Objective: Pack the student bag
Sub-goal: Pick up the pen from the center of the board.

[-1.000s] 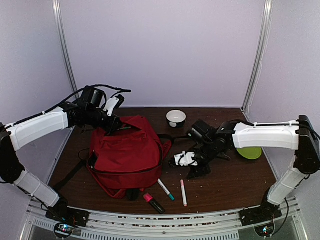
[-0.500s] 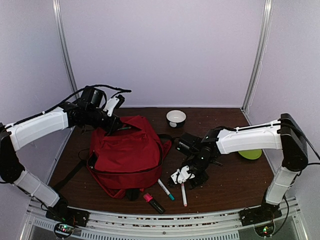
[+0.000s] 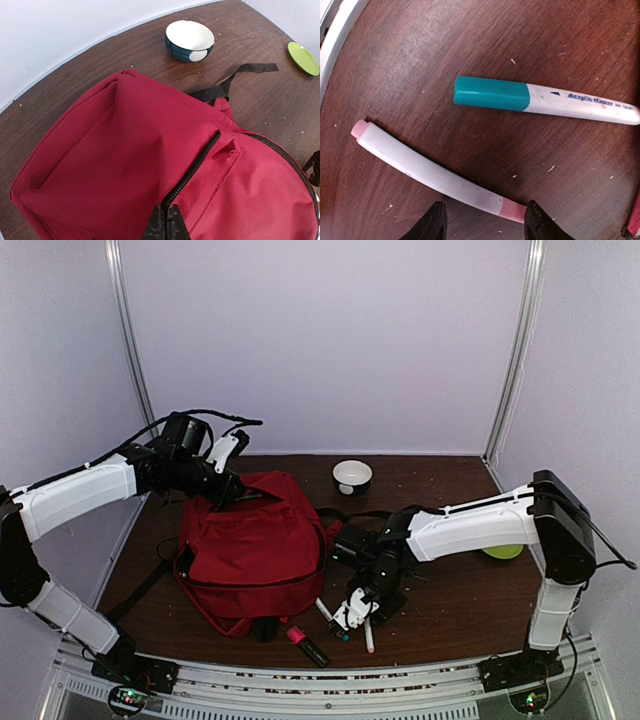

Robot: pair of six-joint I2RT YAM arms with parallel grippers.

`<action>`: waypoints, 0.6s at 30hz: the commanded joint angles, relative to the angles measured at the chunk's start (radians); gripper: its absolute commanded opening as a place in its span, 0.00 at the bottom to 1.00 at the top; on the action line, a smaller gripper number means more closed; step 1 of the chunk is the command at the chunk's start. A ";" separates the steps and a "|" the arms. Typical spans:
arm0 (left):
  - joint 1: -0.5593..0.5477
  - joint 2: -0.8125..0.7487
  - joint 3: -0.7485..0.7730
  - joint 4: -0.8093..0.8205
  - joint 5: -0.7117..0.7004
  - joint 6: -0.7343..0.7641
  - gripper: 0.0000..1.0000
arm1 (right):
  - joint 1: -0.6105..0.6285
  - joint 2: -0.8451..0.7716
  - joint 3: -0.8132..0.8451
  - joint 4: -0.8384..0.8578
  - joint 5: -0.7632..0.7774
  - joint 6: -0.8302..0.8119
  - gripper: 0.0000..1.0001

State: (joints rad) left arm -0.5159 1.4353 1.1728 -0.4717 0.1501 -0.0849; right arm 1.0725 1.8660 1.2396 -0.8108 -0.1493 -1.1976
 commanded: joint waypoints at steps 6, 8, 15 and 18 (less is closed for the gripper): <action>0.009 -0.020 -0.011 0.036 0.004 0.003 0.00 | 0.014 0.066 0.067 -0.114 0.034 -0.035 0.43; 0.009 -0.021 -0.014 0.036 0.003 0.004 0.00 | 0.014 0.080 0.083 -0.140 0.034 -0.025 0.37; 0.009 -0.022 -0.019 0.033 0.003 0.005 0.00 | -0.004 0.069 0.070 -0.196 0.043 0.030 0.25; 0.008 -0.025 -0.023 0.034 0.003 0.007 0.00 | -0.028 0.056 0.040 -0.170 0.069 0.080 0.24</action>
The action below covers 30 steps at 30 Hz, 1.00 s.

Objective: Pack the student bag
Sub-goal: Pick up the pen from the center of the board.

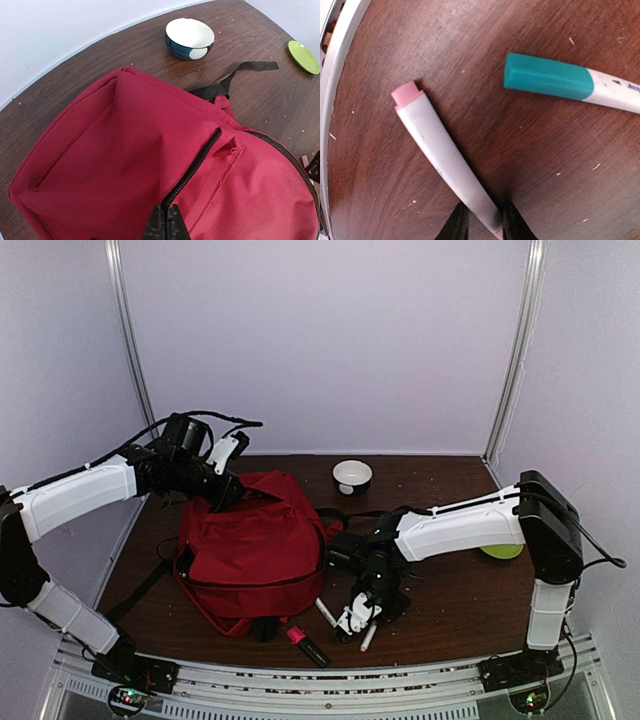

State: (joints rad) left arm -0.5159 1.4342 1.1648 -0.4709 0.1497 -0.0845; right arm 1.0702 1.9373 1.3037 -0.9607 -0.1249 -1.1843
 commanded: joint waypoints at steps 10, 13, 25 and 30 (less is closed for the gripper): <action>0.009 -0.032 -0.024 0.032 0.003 0.007 0.00 | -0.064 -0.018 -0.075 -0.009 -0.023 0.239 0.30; 0.009 -0.031 -0.017 0.030 0.002 0.007 0.00 | -0.061 -0.023 -0.067 0.007 -0.038 0.257 0.30; 0.009 -0.043 -0.013 0.026 -0.004 0.007 0.00 | -0.018 -0.015 -0.082 0.072 -0.040 0.261 0.31; 0.008 -0.044 -0.016 0.027 -0.005 0.006 0.00 | -0.004 -0.009 -0.089 0.087 -0.025 0.258 0.32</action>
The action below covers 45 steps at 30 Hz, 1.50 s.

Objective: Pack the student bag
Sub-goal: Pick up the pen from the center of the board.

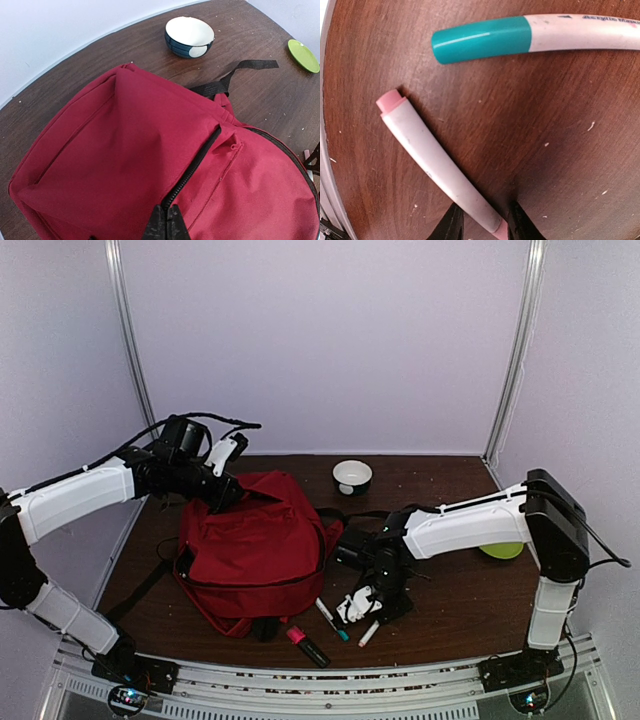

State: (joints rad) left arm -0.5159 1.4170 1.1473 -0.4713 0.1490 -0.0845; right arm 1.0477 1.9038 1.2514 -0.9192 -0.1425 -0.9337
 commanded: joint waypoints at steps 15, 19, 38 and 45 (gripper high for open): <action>0.009 -0.024 0.000 0.031 -0.001 0.006 0.00 | 0.029 -0.029 -0.059 -0.011 0.039 -0.012 0.09; 0.009 -0.026 0.005 0.031 -0.003 0.009 0.00 | 0.030 -0.105 -0.048 -0.094 0.028 -0.038 0.08; 0.009 -0.022 0.032 0.033 -0.003 0.006 0.00 | -0.024 -0.074 0.512 -0.128 0.042 0.037 0.07; 0.009 -0.019 0.065 0.018 0.004 -0.001 0.00 | -0.022 0.002 0.629 0.135 0.040 0.068 0.07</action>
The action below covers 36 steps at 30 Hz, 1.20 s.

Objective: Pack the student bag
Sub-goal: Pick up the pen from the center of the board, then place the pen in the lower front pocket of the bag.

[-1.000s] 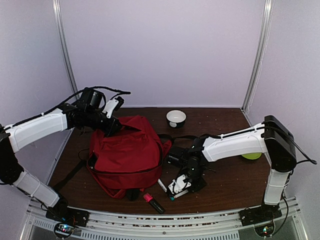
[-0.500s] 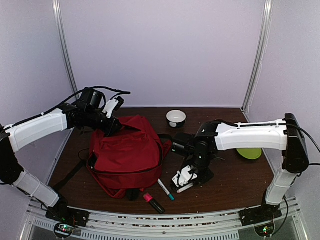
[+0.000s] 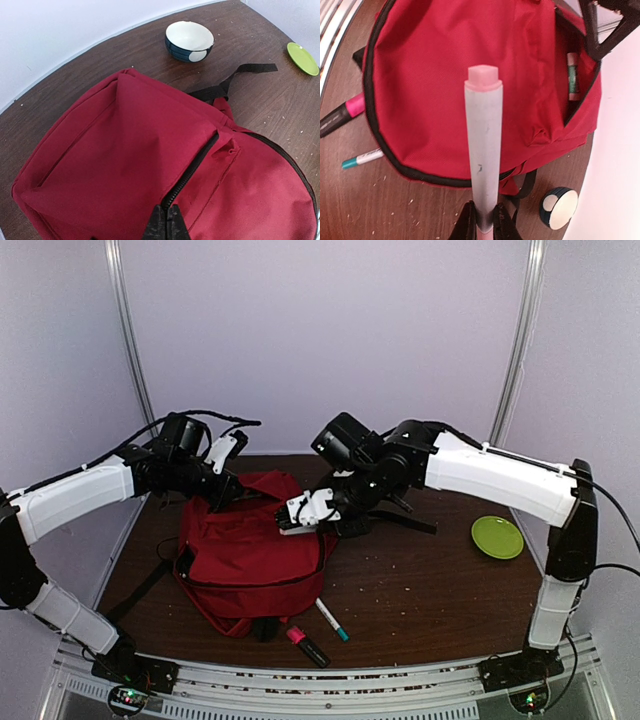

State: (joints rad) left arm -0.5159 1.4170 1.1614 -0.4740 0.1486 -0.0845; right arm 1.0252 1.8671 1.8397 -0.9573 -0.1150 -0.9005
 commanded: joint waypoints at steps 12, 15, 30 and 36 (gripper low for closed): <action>0.018 -0.020 0.082 0.001 0.021 -0.012 0.00 | 0.025 0.207 0.161 0.426 0.077 0.030 0.08; 0.020 -0.017 0.085 0.002 0.025 -0.011 0.00 | 0.029 0.232 0.155 0.479 0.055 0.014 0.08; 0.031 -0.015 0.100 -0.021 0.045 -0.006 0.00 | 0.040 0.396 0.203 0.662 0.097 -0.154 0.08; 0.032 -0.020 0.096 -0.028 0.048 -0.004 0.00 | 0.039 0.476 0.275 0.704 0.197 -0.215 0.08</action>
State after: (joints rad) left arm -0.4915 1.4174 1.2228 -0.5308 0.1783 -0.0856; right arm 1.0607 2.3043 2.0533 -0.3180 -0.0097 -1.0569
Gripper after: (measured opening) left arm 0.017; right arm 0.103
